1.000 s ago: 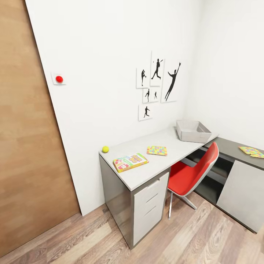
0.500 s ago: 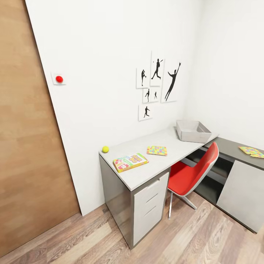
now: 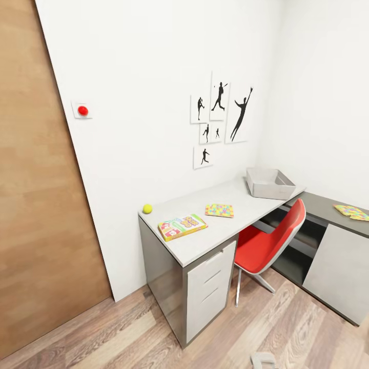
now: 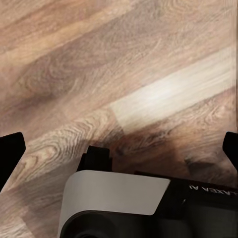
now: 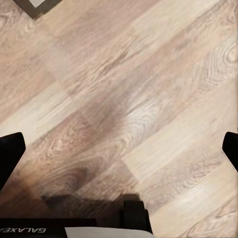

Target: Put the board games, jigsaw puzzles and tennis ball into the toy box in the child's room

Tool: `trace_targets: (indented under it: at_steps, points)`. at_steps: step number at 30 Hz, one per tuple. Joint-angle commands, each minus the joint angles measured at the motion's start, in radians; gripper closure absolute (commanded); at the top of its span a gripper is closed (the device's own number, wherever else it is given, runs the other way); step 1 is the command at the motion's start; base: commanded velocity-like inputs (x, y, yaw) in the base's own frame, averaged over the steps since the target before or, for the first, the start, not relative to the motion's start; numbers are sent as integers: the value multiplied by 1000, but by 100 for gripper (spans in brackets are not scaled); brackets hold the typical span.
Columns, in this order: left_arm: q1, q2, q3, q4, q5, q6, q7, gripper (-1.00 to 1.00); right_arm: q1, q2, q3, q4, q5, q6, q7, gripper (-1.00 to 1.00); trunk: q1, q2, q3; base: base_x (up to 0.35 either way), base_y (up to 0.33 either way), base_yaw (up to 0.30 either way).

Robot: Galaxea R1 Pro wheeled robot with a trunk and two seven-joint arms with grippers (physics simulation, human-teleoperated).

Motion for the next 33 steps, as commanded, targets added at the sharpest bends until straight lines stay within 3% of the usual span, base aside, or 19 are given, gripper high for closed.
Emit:
trace_targets:
  at_steps: [1, 12, 23, 33]
  points:
    - [-10, 0, 8, -2, 9, 9, 3, -100, -16, 0, 0, -2, 1, 26, 2, -100, 0, -1, -1, 0, 0, 0]
    - [-62, 5, 21, -3, 45, 16, 0, -100, -69, -8, 2, -13, 6, 96, 8, -100, 0, -1, -1, 0, 0, -31]
    - [-77, 2, 39, -20, 95, 6, -3, -100, -82, -9, 4, -25, 9, 121, 8, -100, 0, -1, -1, 0, 0, -191]
    - [-73, 7, 99, -27, 163, 3, -4, -100, -85, -13, 5, -28, 10, 140, 8, -100, 0, -1, -1, 0, 0, -248]
